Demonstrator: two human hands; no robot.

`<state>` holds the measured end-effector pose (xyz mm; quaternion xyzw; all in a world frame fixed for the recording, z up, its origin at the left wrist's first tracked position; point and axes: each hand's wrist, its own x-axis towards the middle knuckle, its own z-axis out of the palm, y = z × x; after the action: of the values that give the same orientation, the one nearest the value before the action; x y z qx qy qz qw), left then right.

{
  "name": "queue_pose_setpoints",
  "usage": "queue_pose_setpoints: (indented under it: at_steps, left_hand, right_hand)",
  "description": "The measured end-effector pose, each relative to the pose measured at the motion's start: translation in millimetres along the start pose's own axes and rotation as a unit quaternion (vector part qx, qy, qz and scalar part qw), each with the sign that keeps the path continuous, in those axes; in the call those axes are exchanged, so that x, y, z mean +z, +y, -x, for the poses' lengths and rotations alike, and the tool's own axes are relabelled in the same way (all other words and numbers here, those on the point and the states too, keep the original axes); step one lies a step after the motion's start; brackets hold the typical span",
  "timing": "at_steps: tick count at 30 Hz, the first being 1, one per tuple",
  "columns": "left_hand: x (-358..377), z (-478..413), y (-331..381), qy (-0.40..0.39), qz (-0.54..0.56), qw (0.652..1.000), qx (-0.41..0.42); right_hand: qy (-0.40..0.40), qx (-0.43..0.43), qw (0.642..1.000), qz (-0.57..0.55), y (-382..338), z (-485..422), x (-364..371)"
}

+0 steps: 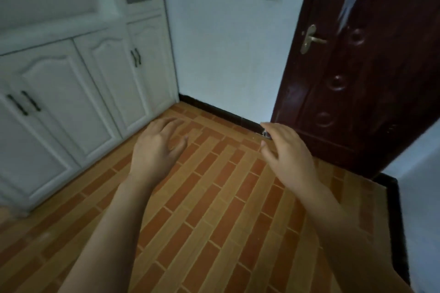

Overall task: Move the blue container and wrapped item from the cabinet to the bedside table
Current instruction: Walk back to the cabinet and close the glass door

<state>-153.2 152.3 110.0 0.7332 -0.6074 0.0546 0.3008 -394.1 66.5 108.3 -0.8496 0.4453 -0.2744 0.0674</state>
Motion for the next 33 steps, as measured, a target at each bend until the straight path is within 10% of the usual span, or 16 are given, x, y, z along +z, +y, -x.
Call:
queue_pose_setpoints:
  at_steps: [16, 33]
  left_hand:
    - [-79.4, 63.8, -29.8, 0.108, -0.177, 0.936, -0.285]
    - [-125.8, 99.5, -57.2, 0.194, -0.217, 0.882, -0.372]
  right_hand:
    - [-0.120, -0.285, 0.940, -0.146, -91.8, -85.9, 64.5]
    - [-0.135, -0.408, 0.885, -0.180, -176.6, -111.1, 92.0]
